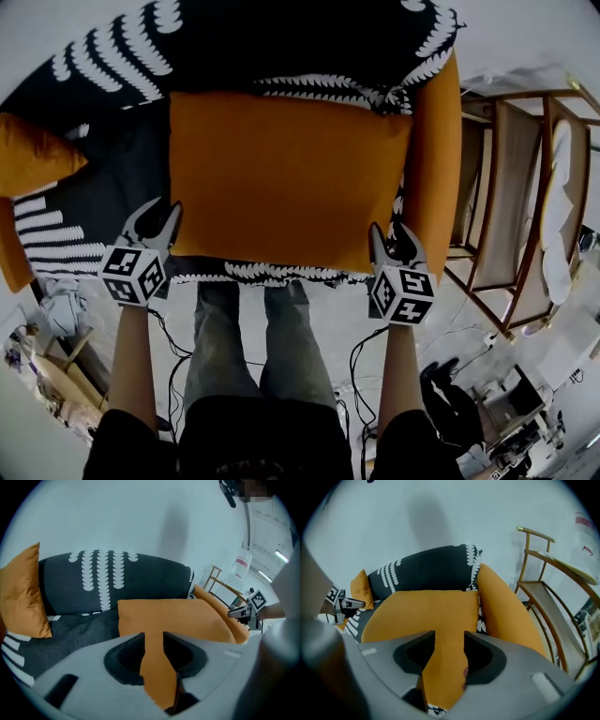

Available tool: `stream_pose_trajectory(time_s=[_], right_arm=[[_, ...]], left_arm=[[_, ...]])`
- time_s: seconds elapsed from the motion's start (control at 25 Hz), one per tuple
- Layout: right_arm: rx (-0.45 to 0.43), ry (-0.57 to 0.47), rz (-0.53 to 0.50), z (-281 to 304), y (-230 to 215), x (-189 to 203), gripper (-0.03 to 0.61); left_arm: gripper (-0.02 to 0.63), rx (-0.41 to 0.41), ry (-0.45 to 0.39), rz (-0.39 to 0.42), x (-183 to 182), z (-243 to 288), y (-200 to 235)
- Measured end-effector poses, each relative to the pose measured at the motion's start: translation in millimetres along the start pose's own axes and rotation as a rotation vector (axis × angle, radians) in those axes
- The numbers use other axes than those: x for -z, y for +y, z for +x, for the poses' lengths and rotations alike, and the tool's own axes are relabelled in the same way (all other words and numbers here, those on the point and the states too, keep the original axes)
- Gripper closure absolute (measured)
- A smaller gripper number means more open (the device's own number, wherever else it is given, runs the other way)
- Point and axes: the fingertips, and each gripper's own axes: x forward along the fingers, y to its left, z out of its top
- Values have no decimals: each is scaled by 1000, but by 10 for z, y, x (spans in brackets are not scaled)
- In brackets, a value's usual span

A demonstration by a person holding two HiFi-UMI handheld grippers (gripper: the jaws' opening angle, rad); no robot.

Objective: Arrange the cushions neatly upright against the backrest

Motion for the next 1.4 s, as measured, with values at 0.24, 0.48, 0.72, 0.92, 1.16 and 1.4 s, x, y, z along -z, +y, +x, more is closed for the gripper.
stream_pose_trajectory(time_s=[0.24,0.48,0.72,0.92,1.16,1.4], right_arm=[[-32,26,7,301,-87,26,278],[-41,53,23,464,-196,-18,245],[-76,100,88,670,-242,-13,213],[-103,148,118,792,-259,55,184],[-165,227,160,958,-242,110,186],[-184,266,161,1062,-204,146,195]], left_arm=[[416,-32,-17,-119,57,280,341],[353,-26,42,-83,67,543,414],[278,-9,103,-106,105,785,498],[209,25,173,-149,196,924,596],[167,60,184,-199,233,1007,645],[240,111,205,-183,248,1135,548]])
